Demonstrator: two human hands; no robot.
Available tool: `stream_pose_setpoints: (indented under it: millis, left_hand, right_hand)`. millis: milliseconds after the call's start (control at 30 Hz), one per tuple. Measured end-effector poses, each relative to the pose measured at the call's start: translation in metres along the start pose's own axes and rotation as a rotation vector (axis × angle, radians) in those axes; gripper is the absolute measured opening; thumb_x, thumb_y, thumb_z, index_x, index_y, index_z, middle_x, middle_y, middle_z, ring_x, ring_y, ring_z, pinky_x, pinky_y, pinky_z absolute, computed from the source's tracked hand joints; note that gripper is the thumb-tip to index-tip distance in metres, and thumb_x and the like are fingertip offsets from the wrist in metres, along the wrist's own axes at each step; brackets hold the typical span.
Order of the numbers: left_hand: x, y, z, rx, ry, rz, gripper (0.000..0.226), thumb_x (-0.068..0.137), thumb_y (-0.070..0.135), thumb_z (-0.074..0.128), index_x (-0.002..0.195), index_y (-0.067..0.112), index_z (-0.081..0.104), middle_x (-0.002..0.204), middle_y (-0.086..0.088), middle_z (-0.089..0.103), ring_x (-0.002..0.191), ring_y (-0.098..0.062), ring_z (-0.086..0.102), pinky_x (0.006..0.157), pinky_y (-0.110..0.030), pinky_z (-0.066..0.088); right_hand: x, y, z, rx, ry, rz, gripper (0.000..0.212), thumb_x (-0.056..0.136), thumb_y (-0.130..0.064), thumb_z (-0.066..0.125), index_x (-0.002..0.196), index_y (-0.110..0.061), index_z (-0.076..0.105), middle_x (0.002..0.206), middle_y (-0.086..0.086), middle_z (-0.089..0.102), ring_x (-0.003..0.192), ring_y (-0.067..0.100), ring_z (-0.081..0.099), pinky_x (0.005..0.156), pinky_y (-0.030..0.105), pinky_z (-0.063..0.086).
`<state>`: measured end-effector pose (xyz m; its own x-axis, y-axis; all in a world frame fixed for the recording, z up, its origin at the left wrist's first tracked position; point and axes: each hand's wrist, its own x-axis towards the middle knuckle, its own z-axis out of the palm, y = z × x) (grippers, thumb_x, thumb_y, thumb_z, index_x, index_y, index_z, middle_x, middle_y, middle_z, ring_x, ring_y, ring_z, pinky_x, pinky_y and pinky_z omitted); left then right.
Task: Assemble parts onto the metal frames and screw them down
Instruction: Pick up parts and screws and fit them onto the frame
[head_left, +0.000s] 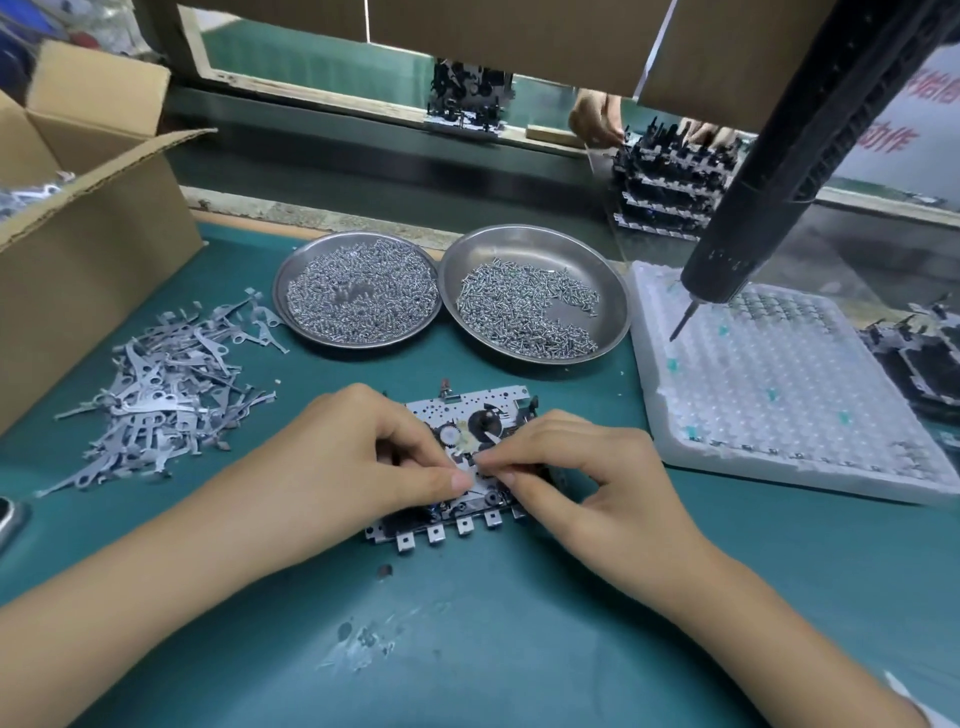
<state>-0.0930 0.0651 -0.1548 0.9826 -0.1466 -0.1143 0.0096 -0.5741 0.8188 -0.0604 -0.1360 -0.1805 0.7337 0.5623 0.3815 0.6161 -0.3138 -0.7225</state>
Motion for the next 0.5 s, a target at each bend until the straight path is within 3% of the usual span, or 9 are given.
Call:
stream_pose_setpoints:
  millis: [267,500]
  left_hand:
    - [-0.0013,0.0020,-0.0007,0.017,0.008,-0.015,0.011,0.062,0.048,0.077,0.063,0.038,0.074,0.051,0.007,0.052,0.045,-0.005,0.038,0.046,-0.014,0.031]
    - [-0.0015,0.0022,0.0001,-0.012,0.019,0.000,0.015,0.061,0.046,0.079,0.061,0.033,0.074,0.051,0.009,0.049,0.049,-0.006,0.038,0.053,-0.022,0.035]
  right_hand:
    - [-0.0017,0.0020,-0.0034,-0.016,-0.068,-0.069,0.019,0.076,-0.006,0.074,0.095,-0.008,0.074,0.081,-0.006,0.068,0.082,0.007,0.058,0.078,0.018,0.046]
    - [-0.0053,0.0062,0.0023,-0.178,0.001,-0.172,0.010,0.077,-0.006,0.076,0.087,-0.005,0.075,0.085,0.001,0.068,0.080,0.012,0.060,0.076,0.022,0.049]
